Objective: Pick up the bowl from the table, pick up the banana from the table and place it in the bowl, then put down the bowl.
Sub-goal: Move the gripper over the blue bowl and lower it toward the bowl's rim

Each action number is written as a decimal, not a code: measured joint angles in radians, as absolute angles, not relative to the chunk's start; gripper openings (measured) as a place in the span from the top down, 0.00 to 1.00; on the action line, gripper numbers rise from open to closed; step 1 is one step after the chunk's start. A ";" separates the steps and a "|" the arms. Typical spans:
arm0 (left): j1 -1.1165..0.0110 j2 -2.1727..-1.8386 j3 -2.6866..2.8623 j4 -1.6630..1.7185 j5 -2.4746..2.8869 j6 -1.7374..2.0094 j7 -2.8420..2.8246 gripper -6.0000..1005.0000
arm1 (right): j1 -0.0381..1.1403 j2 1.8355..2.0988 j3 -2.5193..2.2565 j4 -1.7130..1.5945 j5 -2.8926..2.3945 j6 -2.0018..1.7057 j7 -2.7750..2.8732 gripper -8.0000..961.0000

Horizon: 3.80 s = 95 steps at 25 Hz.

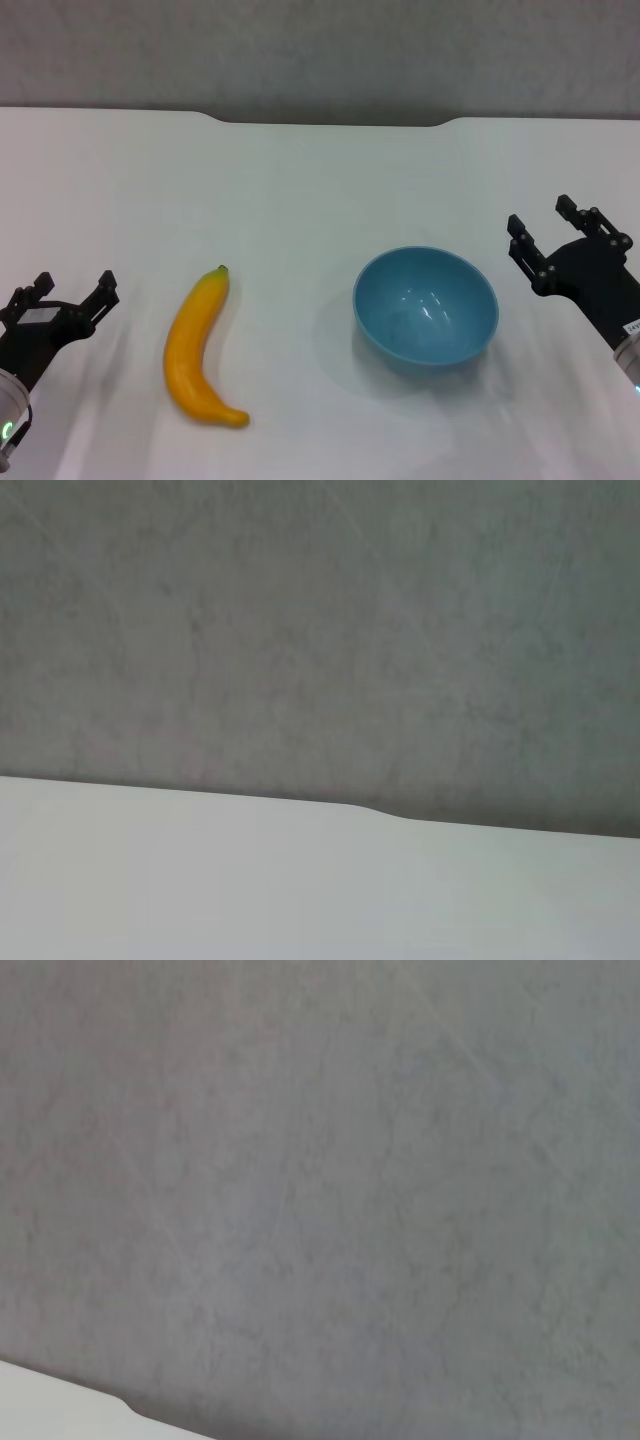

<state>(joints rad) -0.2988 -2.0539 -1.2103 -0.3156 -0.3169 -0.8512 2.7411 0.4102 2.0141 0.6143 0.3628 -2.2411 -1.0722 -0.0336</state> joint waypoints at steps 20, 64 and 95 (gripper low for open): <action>-0.250 -2.020 -1.224 -0.454 -0.201 -0.819 2.609 0.10 | 0.413 1.992 0.647 0.486 -2.253 -0.984 -0.051 0.33; -0.012 -2.026 -1.284 -1.574 0.055 0.474 2.788 0.11 | 0.567 1.999 1.610 1.311 -2.620 1.076 -0.197 0.33; -0.014 -2.031 -1.287 -1.527 0.064 0.437 2.784 0.11 | 0.714 2.005 1.649 0.833 -2.503 0.944 -0.262 0.33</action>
